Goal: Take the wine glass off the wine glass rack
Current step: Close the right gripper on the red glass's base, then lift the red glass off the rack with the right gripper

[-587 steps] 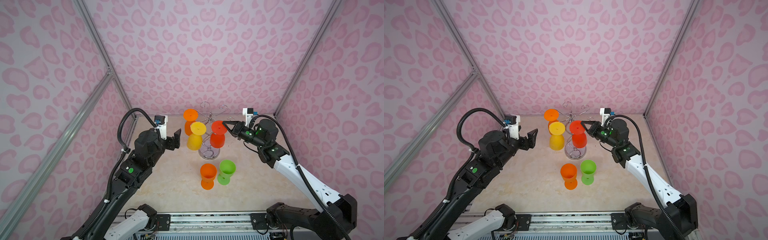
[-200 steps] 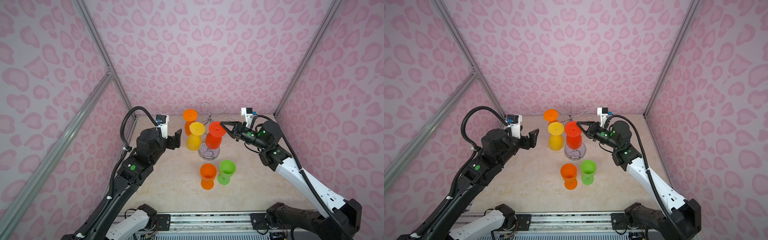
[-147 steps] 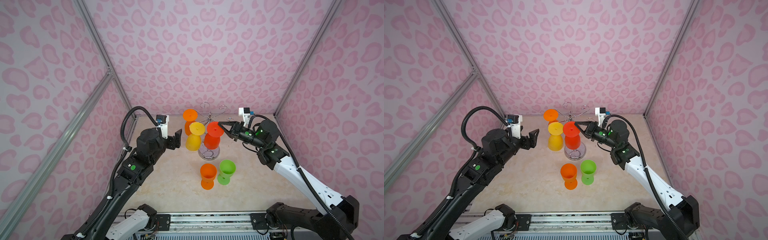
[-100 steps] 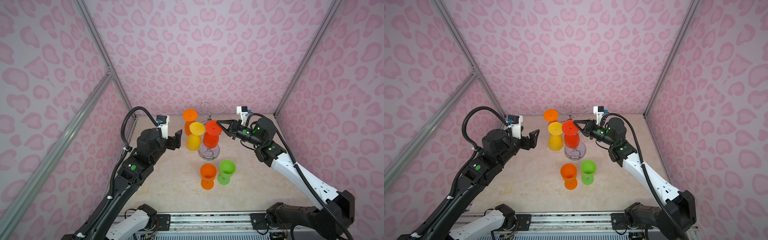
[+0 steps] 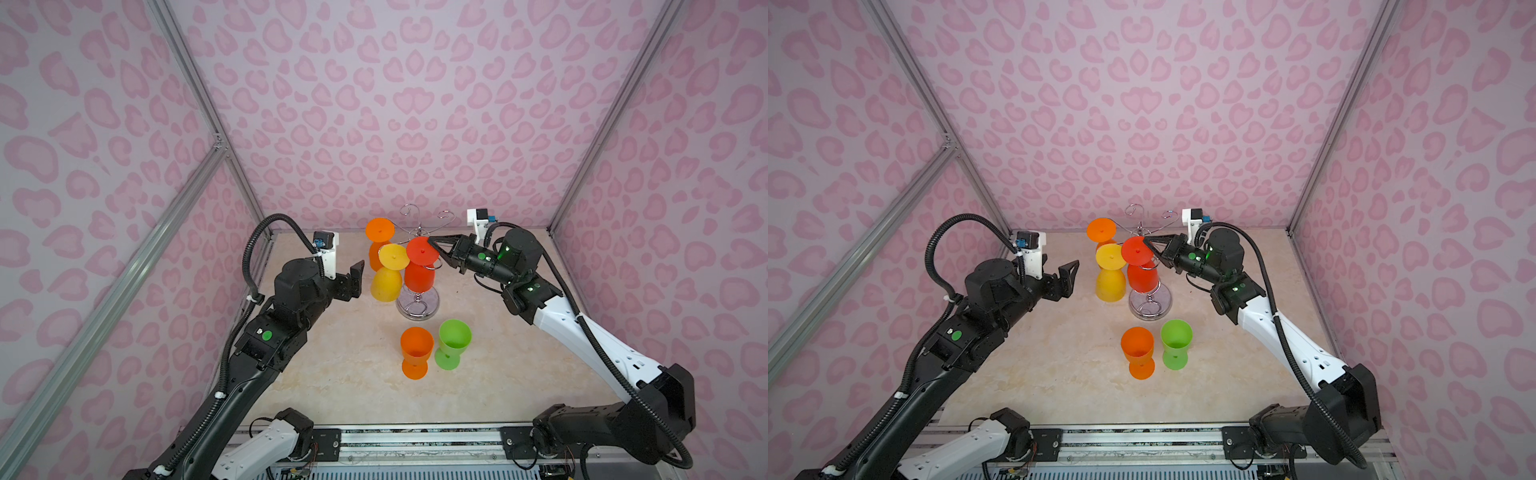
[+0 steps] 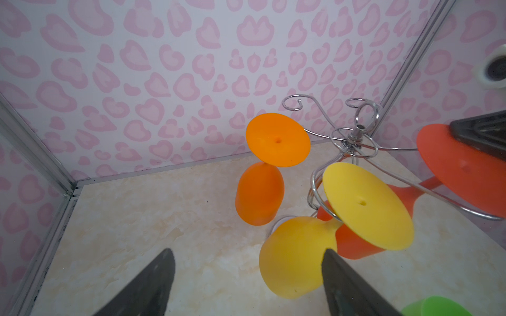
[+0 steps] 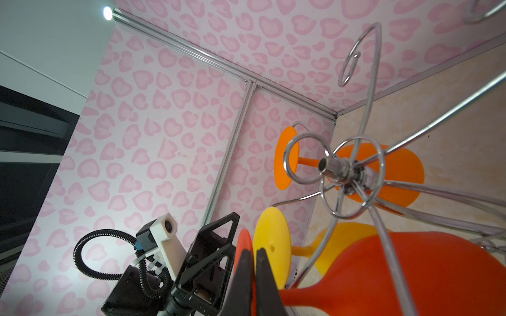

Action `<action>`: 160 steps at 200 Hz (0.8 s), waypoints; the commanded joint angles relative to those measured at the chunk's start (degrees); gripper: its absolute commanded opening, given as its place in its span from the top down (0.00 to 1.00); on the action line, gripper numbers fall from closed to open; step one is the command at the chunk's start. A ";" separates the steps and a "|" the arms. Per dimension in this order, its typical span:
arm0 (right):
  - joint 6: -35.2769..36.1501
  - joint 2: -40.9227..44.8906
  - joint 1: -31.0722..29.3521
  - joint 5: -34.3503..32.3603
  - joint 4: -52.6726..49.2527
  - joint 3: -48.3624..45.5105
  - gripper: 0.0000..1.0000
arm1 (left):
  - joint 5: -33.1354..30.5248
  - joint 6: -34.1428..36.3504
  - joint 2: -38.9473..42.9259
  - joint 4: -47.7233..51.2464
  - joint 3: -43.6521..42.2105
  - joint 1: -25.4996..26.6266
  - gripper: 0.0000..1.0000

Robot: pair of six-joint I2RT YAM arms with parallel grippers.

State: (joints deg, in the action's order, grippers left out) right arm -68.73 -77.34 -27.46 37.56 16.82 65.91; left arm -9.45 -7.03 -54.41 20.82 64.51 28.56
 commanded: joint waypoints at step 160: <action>8.70 3.22 3.46 -4.29 -15.11 3.32 1.00 | 1.55 0.08 -0.57 -0.60 0.09 -0.34 0.15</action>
State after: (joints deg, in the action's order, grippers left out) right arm -61.30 -74.37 -24.23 34.04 2.90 69.65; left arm -8.71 -7.05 -54.85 20.91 64.53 28.23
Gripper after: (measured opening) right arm 0.049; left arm 0.854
